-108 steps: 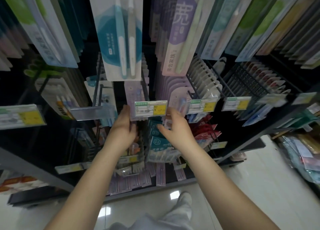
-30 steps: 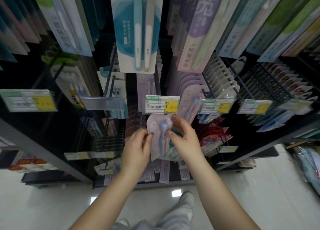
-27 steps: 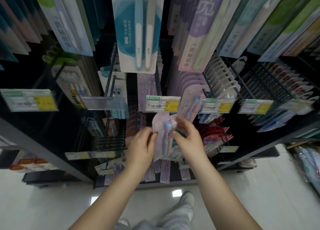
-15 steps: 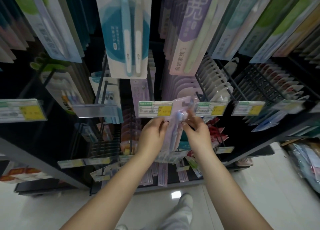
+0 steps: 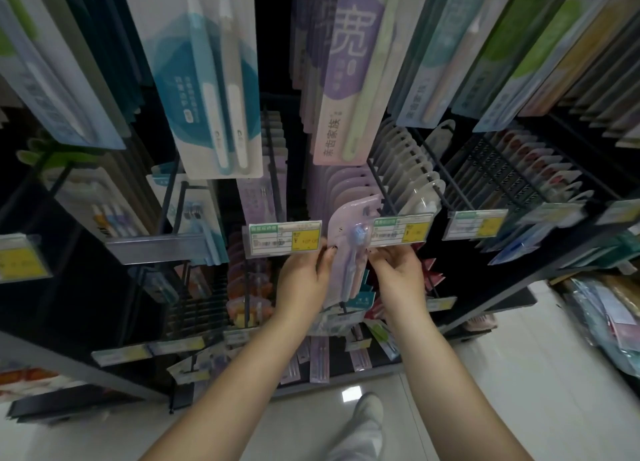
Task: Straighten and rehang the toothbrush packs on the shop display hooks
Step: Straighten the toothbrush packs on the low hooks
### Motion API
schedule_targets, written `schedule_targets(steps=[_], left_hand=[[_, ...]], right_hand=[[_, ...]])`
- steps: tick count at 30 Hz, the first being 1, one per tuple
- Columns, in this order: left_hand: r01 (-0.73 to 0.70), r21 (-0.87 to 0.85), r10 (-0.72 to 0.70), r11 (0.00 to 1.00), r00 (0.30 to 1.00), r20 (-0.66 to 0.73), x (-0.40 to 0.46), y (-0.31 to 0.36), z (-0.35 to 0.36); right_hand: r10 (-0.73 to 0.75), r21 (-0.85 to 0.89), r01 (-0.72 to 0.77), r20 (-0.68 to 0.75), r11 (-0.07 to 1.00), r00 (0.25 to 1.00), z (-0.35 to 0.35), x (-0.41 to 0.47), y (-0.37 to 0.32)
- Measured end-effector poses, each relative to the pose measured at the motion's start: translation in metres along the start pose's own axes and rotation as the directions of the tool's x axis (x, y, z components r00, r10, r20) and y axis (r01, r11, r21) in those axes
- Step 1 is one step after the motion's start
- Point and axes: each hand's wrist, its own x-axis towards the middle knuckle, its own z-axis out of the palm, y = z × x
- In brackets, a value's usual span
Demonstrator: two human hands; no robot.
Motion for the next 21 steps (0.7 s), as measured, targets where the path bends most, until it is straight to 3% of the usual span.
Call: schedule_targets(steps=[5,11,16,21], left_hand=[[0.029,-0.044,-0.029,0.999,0.999,0.016,0.003,0.003,0.0],[0.025,0.045,-0.03,0.999,0.993,0.11,0.008,0.01,0.004],[0.199,0.102,-0.215,0.975,0.96,0.179,0.021,0.005,0.01],[0.235,0.102,-0.248,0.967,0.956,0.153,0.03,0.006,0.01]], right_hand=[[0.007,0.016,-0.006,-0.011,1.0,1.0,-0.002,0.001,0.0],[-0.004,0.036,0.006,-0.046,0.999,0.999,-0.005,0.003,0.003],[0.009,0.021,-0.008,-0.049,1.0,0.999,-0.005,0.008,0.007],[0.054,-0.064,-0.057,-0.047,0.996,0.997,-0.004,0.01,0.012]])
